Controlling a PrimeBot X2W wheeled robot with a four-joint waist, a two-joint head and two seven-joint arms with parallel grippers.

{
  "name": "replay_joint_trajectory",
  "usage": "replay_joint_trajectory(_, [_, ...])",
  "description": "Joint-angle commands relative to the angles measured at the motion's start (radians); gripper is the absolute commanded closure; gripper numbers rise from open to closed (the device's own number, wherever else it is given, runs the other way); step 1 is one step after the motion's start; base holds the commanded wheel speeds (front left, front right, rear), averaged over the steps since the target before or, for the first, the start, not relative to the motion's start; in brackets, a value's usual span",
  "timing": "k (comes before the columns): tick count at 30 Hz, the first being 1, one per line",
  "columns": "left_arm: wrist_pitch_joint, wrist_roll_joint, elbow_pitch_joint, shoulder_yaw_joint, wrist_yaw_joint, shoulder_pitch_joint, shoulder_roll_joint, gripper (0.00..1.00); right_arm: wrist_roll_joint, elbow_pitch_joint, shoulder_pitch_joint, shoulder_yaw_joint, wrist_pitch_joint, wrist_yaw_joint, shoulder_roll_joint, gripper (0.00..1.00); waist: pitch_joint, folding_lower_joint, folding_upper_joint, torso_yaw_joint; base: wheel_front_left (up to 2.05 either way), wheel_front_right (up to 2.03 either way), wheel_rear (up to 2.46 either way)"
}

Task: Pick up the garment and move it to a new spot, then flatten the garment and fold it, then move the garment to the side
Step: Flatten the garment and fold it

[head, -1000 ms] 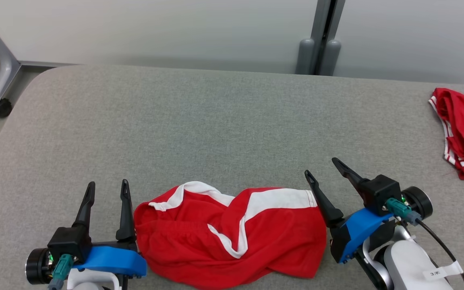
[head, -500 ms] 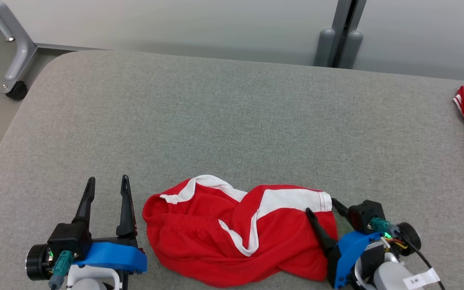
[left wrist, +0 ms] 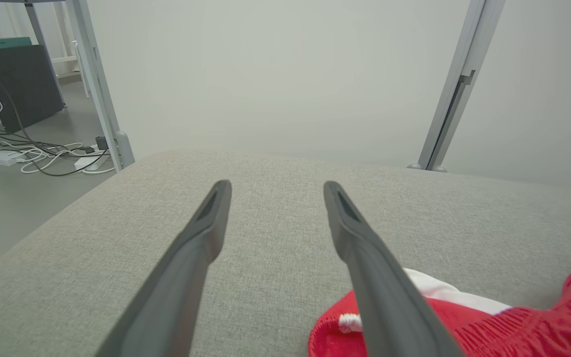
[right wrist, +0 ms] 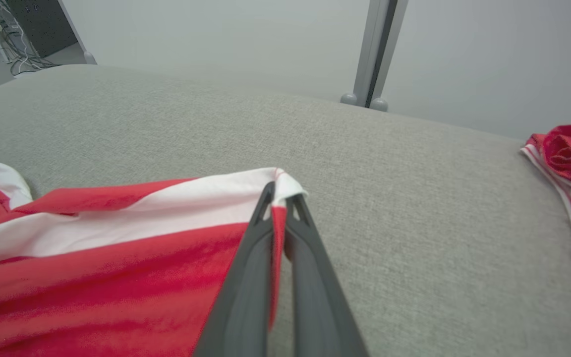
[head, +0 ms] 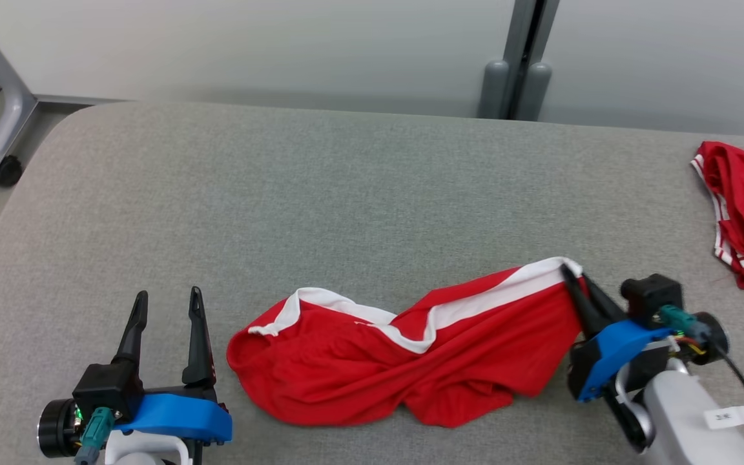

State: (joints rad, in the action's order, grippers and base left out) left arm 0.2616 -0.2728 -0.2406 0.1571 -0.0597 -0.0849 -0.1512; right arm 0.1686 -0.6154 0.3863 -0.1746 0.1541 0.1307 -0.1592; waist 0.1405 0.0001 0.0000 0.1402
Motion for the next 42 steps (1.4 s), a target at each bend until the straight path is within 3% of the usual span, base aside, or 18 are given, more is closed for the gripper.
replay_joint_trajectory(1, [0.004,0.005,-0.001,-0.002,0.004,0.003,-0.002,0.00,0.000,0.006,0.005,0.008,0.009,0.000,-0.010,1.00,-0.009,-0.0001,0.0000,-0.010,0.00,0.00,0.00])
replay_joint_trajectory(8, [0.004,0.008,0.001,-0.003,0.002,0.019,-0.001,0.00,-0.004,0.095,-0.054,0.054,0.026,0.000,-0.053,1.00,-0.037,-0.0001,0.0000,-0.051,0.00,0.00,0.00])
replay_joint_trajectory(19, [0.005,0.007,-0.003,0.001,0.004,0.031,0.002,0.00,-0.006,0.316,-0.334,0.051,-0.040,0.000,0.021,1.00,-0.060,-0.0001,0.0000,-0.095,0.00,0.00,0.00])
replay_joint_trajectory(26, [0.005,0.005,-0.006,0.004,0.005,0.041,-0.002,0.00,-0.013,0.383,-0.482,0.140,-0.069,0.000,0.054,1.00,-0.077,-0.0001,0.0000,-0.102,0.00,0.00,0.00])
replay_joint_trajectory(27, [0.005,0.005,-0.004,0.003,0.005,0.043,-0.004,0.00,-0.018,0.391,-0.494,0.150,-0.072,0.000,0.056,0.63,-0.078,-0.0001,0.0000,-0.104,0.00,0.00,0.00])
replay_joint_trajectory(28, [0.005,0.004,-0.002,0.002,0.004,0.047,-0.006,0.00,-0.019,0.399,-0.501,0.160,-0.071,0.000,0.060,0.00,-0.079,-0.0001,0.0000,-0.107,0.00,0.00,0.00])
replay_joint_trajectory(42, [0.005,-0.003,0.005,0.009,0.005,0.043,-0.015,0.00,-0.024,0.540,-0.455,0.273,-0.003,0.000,0.099,0.00,-0.083,-0.0001,0.0000,-0.117,0.00,0.00,0.00])
